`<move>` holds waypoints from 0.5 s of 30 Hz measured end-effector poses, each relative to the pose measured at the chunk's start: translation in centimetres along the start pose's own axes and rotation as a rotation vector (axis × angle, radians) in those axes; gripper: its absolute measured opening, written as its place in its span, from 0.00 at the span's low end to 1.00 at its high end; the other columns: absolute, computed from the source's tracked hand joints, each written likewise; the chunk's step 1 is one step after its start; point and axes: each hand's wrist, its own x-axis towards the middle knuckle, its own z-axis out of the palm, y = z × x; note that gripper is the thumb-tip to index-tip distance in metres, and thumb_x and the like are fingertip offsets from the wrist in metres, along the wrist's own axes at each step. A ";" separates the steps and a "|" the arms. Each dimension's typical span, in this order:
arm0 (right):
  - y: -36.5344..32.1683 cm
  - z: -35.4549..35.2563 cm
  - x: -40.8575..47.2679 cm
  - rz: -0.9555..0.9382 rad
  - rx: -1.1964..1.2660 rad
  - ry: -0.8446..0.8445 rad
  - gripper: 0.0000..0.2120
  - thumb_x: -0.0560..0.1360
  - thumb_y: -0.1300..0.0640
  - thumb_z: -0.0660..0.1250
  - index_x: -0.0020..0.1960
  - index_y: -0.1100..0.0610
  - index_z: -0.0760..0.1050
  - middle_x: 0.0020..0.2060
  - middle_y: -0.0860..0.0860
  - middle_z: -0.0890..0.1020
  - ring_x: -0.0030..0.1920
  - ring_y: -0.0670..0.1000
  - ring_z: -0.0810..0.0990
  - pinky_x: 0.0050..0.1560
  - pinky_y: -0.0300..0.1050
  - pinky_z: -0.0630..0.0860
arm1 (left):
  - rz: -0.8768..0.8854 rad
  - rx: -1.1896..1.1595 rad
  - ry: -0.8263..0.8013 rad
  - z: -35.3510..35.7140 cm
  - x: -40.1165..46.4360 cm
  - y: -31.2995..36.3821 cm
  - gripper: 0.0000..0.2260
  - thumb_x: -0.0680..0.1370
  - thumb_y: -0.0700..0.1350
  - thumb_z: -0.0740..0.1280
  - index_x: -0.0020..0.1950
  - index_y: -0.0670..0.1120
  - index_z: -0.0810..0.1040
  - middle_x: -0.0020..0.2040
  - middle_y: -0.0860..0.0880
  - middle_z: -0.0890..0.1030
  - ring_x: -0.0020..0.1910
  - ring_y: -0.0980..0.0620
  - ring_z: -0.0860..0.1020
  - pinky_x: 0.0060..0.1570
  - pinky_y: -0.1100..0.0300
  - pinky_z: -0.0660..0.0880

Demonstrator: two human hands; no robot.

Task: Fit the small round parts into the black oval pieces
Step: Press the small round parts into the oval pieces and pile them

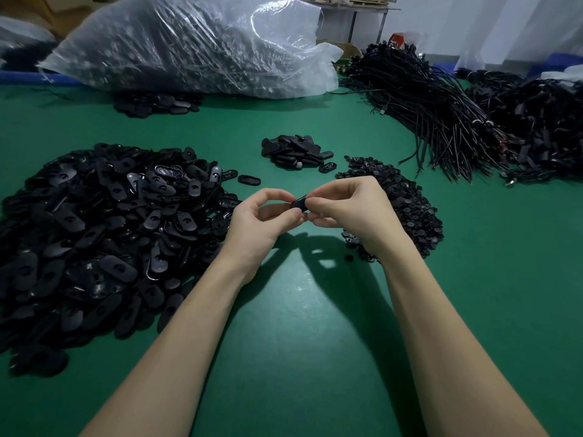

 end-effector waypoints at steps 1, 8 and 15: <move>0.0 0.0 0.0 0.006 0.001 -0.002 0.02 0.74 0.66 0.75 0.44 0.61 0.86 0.36 0.55 0.87 0.39 0.52 0.88 0.43 0.42 0.84 | 0.001 0.004 0.000 0.0 0.0 0.0 0.09 0.76 0.33 0.72 0.52 0.44 0.79 0.45 0.42 0.87 0.46 0.49 0.86 0.48 0.64 0.79; 0.0 0.0 -0.1 0.029 -0.066 0.045 0.07 0.71 0.63 0.79 0.48 0.58 0.85 0.35 0.54 0.87 0.34 0.49 0.86 0.37 0.42 0.84 | -0.021 0.027 -0.026 -0.4 0.2 -0.1 0.08 0.77 0.34 0.72 0.50 0.46 0.80 0.46 0.43 0.87 0.48 0.46 0.86 0.58 0.55 0.80; -0.2 -0.8 -0.6 0.061 0.013 -0.079 0.10 0.70 0.63 0.81 0.49 0.63 0.84 0.37 0.55 0.87 0.38 0.51 0.87 0.40 0.40 0.83 | -0.032 0.059 -0.044 -0.5 0.3 -0.1 0.06 0.77 0.35 0.72 0.49 0.46 0.82 0.45 0.44 0.87 0.45 0.48 0.85 0.52 0.58 0.80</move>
